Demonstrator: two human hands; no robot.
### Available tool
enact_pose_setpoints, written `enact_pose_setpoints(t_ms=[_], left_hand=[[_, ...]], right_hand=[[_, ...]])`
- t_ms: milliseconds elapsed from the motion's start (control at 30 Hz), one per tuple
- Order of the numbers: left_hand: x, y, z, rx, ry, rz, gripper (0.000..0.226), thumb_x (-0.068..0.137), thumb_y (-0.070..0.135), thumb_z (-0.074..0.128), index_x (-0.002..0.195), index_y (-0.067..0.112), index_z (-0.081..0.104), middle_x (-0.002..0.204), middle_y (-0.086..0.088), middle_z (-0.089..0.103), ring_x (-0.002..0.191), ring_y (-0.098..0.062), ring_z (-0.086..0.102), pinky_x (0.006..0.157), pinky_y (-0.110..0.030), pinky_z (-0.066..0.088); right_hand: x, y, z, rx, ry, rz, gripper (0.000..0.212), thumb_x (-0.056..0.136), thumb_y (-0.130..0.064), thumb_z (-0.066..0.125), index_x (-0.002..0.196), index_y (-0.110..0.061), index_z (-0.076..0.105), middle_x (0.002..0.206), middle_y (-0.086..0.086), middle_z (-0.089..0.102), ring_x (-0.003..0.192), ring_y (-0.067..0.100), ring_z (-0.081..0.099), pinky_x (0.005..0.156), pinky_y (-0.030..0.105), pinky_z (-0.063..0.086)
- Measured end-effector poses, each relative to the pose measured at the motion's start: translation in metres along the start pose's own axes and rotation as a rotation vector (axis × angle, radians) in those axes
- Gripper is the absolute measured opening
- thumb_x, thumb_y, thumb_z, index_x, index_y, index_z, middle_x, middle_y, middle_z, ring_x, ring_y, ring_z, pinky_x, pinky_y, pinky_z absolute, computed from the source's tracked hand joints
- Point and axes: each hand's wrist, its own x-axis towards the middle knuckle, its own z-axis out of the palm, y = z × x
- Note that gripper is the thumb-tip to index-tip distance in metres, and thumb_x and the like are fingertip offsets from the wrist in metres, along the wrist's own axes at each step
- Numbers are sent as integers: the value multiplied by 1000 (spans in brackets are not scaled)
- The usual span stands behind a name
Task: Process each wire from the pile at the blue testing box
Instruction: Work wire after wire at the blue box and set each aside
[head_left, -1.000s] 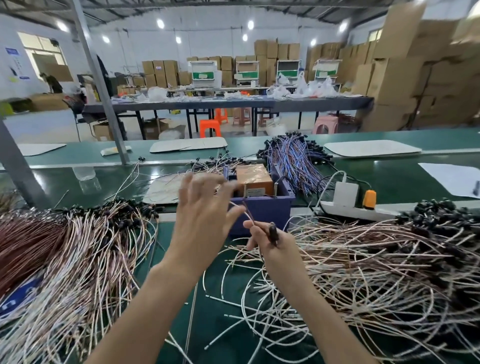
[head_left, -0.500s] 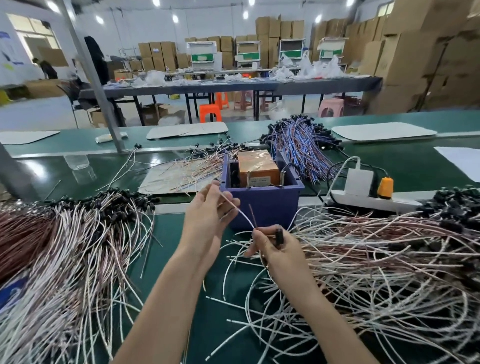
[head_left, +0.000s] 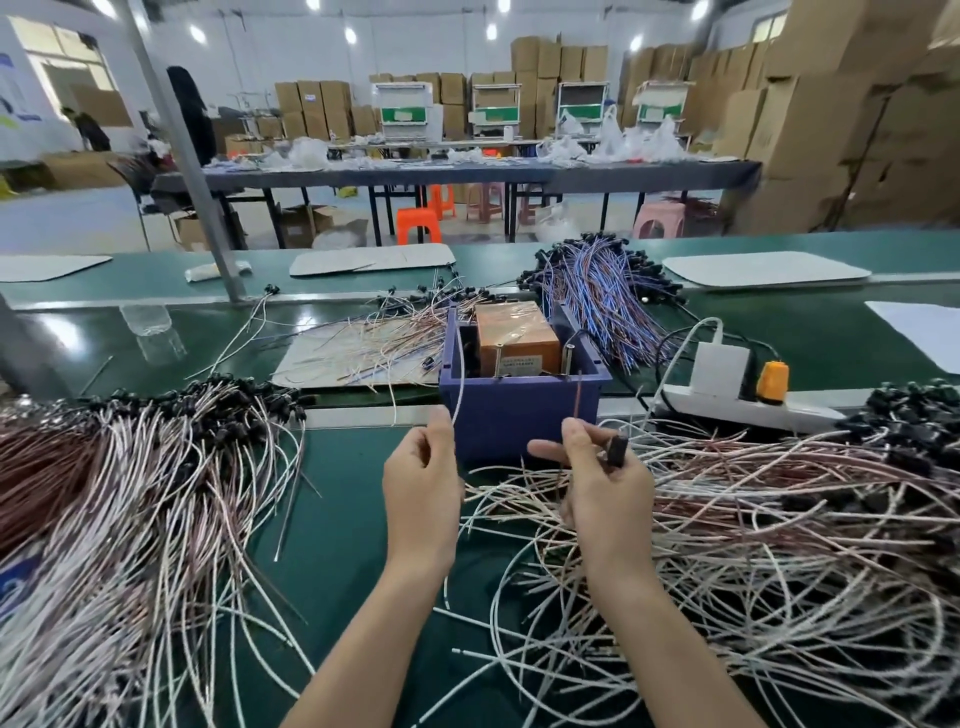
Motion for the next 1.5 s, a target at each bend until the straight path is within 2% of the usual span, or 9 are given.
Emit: enact_pose_setpoints(t_ms=[133, 267, 467, 567, 833, 1000, 1100, 1233, 1500], left_hand=[[-2, -2, 1, 22, 18, -8, 51, 101, 39, 52, 59, 24, 29, 55, 5, 28, 58, -19, 28, 54, -37, 28], [-4, -3, 1, 48, 14, 33, 50, 99, 36, 52, 54, 27, 30, 55, 5, 26, 56, -19, 25, 51, -36, 23], [-8, -7, 3, 104, 17, 206, 47, 97, 21, 52, 56, 20, 30, 52, 12, 26, 52, -8, 21, 46, -20, 22], [-10, -7, 4, 114, 6, 239, 48, 97, 19, 52, 55, 22, 31, 51, 12, 26, 51, -7, 23, 46, -19, 22], [-11, -7, 1, 110, -19, 254, 45, 96, 15, 52, 57, 16, 31, 51, 12, 26, 50, -7, 21, 45, -21, 21], [-13, -5, 2, 93, -33, 268, 43, 92, 22, 51, 56, 19, 29, 51, 12, 26, 50, -7, 21, 45, -21, 21], [-14, -5, 2, 91, -46, 279, 44, 93, 22, 51, 54, 24, 29, 50, 12, 26, 50, -7, 24, 46, -20, 22], [-14, -7, 4, 103, -63, 295, 48, 97, 15, 51, 54, 24, 30, 50, 11, 27, 50, -6, 24, 47, -21, 23], [-13, -9, 4, 90, -65, 308, 51, 99, 16, 51, 53, 27, 34, 50, 11, 31, 50, -6, 26, 47, -21, 26]], right_hand=[[23, -2, 0, -45, 164, 29, 16, 102, -33, 59, 104, -20, 68, 72, -2, 76, 39, 6, 37, 45, 24, 32], [35, 0, 6, -99, 122, 9, 15, 103, -31, 57, 108, -17, 63, 61, -5, 69, 43, -2, 48, 52, 19, 36], [36, -1, 0, -234, 51, -105, 16, 102, -37, 55, 104, -22, 59, 68, -7, 71, 51, 0, 54, 58, 24, 43], [38, -1, 0, -278, 52, -146, 13, 102, -37, 55, 101, -25, 60, 72, -13, 73, 52, -2, 56, 55, 15, 43], [35, 4, 0, -285, 81, -208, 9, 101, -33, 57, 94, -30, 62, 72, -15, 71, 55, -3, 59, 54, 11, 43], [34, 5, 0, -283, 90, -217, 9, 101, -33, 58, 94, -31, 63, 72, -16, 71, 57, -2, 61, 56, 10, 43], [33, 4, -1, -287, 92, -226, 12, 101, -33, 57, 92, -28, 65, 72, -13, 72, 50, -1, 56, 53, 14, 42], [35, 6, -1, -329, 93, -218, 28, 101, -32, 58, 88, -10, 70, 66, -17, 68, 47, -2, 53, 52, 15, 36], [35, 6, -1, -359, 85, -209, 27, 101, -31, 58, 90, -10, 71, 77, -23, 70, 60, -6, 59, 60, 5, 41]])
